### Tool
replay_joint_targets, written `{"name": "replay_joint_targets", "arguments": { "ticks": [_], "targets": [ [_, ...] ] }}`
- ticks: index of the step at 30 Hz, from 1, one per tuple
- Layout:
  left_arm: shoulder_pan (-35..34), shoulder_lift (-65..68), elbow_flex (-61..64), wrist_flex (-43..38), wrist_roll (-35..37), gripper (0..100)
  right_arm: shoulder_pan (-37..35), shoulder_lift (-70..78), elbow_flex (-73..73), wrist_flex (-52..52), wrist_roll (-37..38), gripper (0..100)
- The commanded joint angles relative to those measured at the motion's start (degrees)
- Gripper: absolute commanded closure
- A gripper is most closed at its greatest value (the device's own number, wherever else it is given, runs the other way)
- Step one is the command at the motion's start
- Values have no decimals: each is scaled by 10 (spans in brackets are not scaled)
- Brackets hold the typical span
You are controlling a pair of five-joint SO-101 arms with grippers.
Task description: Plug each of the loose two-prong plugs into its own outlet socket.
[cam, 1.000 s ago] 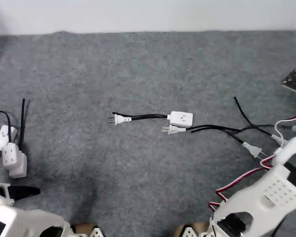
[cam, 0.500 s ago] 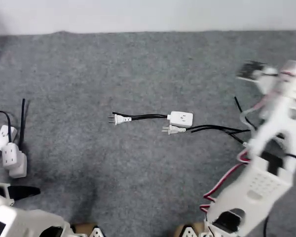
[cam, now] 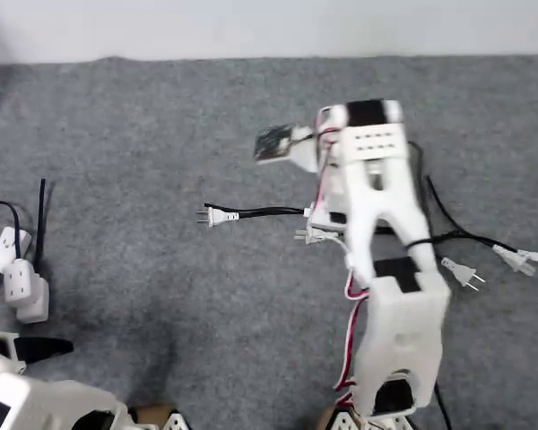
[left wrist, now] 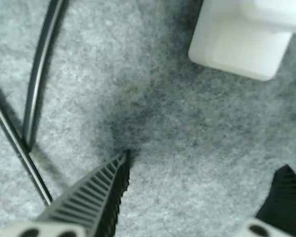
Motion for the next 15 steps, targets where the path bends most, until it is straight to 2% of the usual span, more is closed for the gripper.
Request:
{"name": "replay_joint_targets", "arguments": {
  "ticks": [1,8,15],
  "targets": [
    [-27,29,32,-49,-4,566,-15,29,-4,-45,-7,690],
    [-18,29,32,-49,-4,566,-16,115,-5,-106,-7,690],
    [-17,29,32,-49,-4,566,-15,137,-5,-138,-4,698]
  ]
}}
